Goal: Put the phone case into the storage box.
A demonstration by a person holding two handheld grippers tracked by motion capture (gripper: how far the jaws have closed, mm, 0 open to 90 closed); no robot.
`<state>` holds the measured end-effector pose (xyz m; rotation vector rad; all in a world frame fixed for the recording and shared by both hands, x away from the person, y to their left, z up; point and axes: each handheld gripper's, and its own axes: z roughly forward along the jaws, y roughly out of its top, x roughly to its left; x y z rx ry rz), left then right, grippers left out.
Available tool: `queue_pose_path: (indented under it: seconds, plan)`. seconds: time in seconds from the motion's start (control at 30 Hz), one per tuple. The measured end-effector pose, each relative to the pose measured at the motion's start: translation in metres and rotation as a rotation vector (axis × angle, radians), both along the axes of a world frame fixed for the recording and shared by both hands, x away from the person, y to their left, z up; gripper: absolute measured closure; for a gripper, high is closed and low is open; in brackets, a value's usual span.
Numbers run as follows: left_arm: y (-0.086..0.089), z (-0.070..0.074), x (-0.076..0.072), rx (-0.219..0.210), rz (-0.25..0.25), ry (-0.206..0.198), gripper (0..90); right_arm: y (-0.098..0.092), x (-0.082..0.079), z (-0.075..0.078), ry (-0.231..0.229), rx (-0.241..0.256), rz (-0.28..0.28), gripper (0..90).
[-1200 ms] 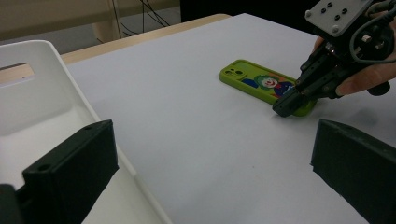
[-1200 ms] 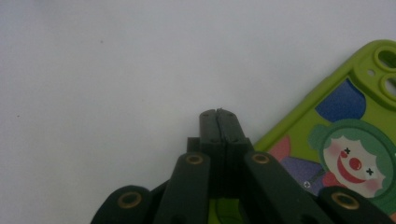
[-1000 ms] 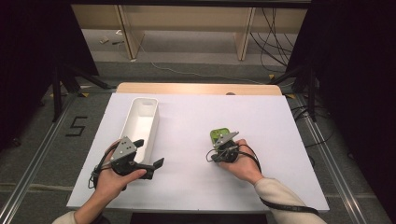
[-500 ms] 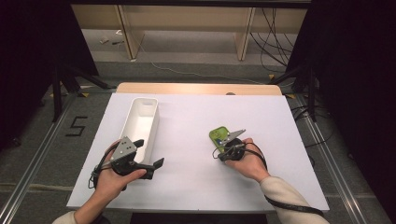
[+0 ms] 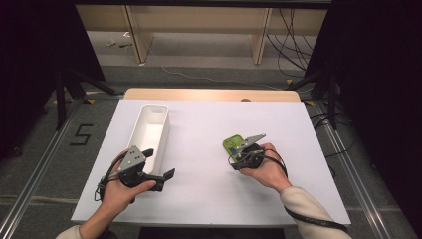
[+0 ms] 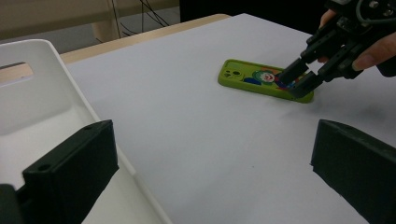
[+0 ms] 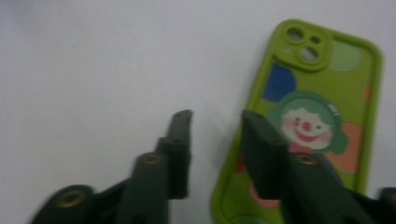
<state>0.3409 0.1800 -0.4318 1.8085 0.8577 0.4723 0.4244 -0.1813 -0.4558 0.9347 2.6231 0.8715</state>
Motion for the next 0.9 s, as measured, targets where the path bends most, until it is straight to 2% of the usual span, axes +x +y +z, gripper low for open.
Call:
queue_pose_path:
  seconds: [0.03, 0.07, 0.1, 0.13, 0.17, 0.2, 0.23, 0.3, 0.33, 0.43, 0.67, 0.9]
  plan:
    - [0.0, 0.0, 0.0, 0.0, 0.0, 0.0, 0.0, 0.0, 0.0, 0.0, 0.0, 0.0, 0.0, 50.4]
    - [0.0, 0.0, 0.0, 0.0, 0.001, 0.0, 0.0, -0.002, 0.002, 0.003, 0.006, -0.016, -0.037, 38.0]
    - [0.0, 0.0, 0.0, 0.0, 0.001, 0.0, 0.0, -0.002, 0.002, 0.003, 0.006, -0.016, -0.037, 38.0]
    - [0.0, 0.0, 0.0, 0.001, 0.0, -0.001, 0.0, -0.003, 0.004, 0.004, 0.0, -0.029, -0.047, 28.9]
    - [-0.001, 0.0, 0.0, 0.002, 0.001, -0.003, 0.0, -0.005, 0.007, 0.004, -0.01, -0.06, -0.091, 13.9]
    - [-0.001, 0.0, 0.0, 0.002, 0.001, -0.003, 0.0, -0.005, 0.007, 0.004, -0.01, -0.06, -0.091, 13.9]
    - [-0.001, 0.0, 0.0, 0.002, 0.001, -0.001, 0.0, -0.005, 0.011, 0.003, -0.007, -0.088, -0.106, 5.3]
    - [-0.001, 0.0, 0.0, 0.003, -0.001, -0.003, 0.0, -0.005, 0.013, 0.003, -0.012, -0.099, -0.117, 2.2]
    - [-0.001, 0.0, 0.0, 0.003, -0.001, -0.004, 0.0, -0.005, 0.017, 0.003, -0.001, -0.115, -0.138, 1.3]
    - [-0.001, 0.0, 0.0, 0.0, 0.001, -0.001, 0.0, -0.004, 0.021, 0.001, -0.005, -0.126, -0.147, 0.8]
    - [-0.001, 0.0, 0.0, 0.0, 0.0, -0.001, 0.0, 0.0, 0.034, -0.005, 0.055, -0.177, -0.168, 0.5]
    - [-0.001, 0.0, 0.0, -0.001, -0.004, -0.002, 0.0, 0.001, 0.042, -0.008, 0.086, -0.185, -0.187, 1.5]
